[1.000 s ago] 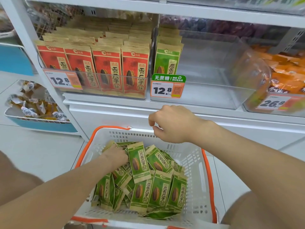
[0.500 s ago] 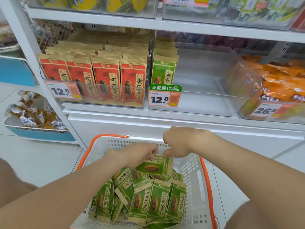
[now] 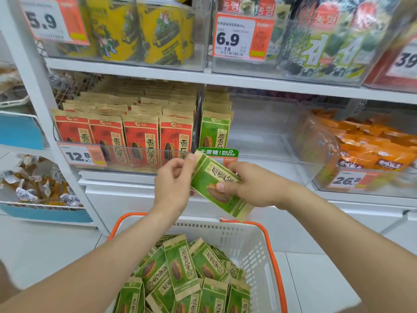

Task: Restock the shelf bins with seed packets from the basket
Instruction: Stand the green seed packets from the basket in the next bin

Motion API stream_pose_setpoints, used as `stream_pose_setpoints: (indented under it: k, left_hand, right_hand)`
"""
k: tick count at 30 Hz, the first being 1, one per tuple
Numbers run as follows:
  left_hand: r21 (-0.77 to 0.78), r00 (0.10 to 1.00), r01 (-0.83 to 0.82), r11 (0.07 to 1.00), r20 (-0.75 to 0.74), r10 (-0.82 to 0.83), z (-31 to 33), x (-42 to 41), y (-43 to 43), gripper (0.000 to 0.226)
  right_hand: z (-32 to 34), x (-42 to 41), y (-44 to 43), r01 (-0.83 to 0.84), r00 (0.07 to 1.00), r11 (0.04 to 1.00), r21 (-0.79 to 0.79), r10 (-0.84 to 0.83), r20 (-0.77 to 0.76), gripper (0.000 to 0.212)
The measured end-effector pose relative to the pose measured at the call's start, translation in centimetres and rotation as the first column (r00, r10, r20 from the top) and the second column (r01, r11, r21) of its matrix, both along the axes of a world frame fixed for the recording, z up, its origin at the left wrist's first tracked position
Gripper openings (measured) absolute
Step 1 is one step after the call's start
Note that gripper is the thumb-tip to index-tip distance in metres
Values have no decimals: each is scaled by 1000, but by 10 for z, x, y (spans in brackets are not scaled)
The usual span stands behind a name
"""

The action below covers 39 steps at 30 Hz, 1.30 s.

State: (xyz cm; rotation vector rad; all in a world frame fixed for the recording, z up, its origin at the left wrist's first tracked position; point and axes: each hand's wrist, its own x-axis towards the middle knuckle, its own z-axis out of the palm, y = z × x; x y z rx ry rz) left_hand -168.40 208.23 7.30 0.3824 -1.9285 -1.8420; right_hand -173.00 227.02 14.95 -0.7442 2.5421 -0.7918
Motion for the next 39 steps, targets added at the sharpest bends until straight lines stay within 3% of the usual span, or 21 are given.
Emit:
stream_pose_setpoints:
  k: [2, 5, 9, 14, 18, 22, 26, 31, 35, 37, 39]
  left_hand:
    - [54, 1000, 23, 998, -7, -23, 8, 3, 6, 49]
    - [-104, 992, 112, 988, -48, -118, 11, 4, 18, 49]
    - [-256, 990, -1, 967, -136, -35, 11, 1, 16, 43]
    - [-358, 977, -95, 929, -213, 18, 29, 0, 20, 31]
    - [-424, 959, -191, 885, -272, 77, 38, -2, 16, 33]
    - [-481, 959, -157, 862, -282, 17, 41, -3, 17, 34]
    - [-577, 961, -193, 794, -274, 34, 38, -6, 11, 28]
    - [-545, 946, -143, 826, -321, -48, 46, -14, 1, 30]
    - [-603, 937, -181, 777, -345, -49, 47, -20, -6, 20]
    - [-646, 946, -202, 736, -323, -25, 38, -24, -10, 14]
    - [-721, 969, -179, 670, -245, -5, 30, -27, -11, 22]
  right_hand:
    - [0, -5, 1, 125, 992, 973, -196, -120, 39, 23]
    - [-4, -7, -3, 175, 982, 909, -377, -134, 132, 21]
    - [-2, 6, -15, 56, 987, 883, -466, 21, 157, 28]
    - [-6, 8, -24, 159, 985, 818, -554, -90, 149, 38]
    - [6, 5, -26, 201, 978, 708, -677, -112, 174, 27]
    - [18, -3, -22, 116, 990, 739, -664, -141, 15, 32]
    - [20, -9, -21, 32, 999, 780, -625, -19, 28, 28]
    - [27, -22, -19, -11, 991, 773, -634, -78, -112, 18]
    - [33, -36, -12, -84, 840, 739, -669, -308, -447, 17]
    - [31, -44, -11, -57, 779, 742, -668, -386, -495, 15]
    - [25, -49, -13, 0, 760, 766, -643, -418, -498, 13]
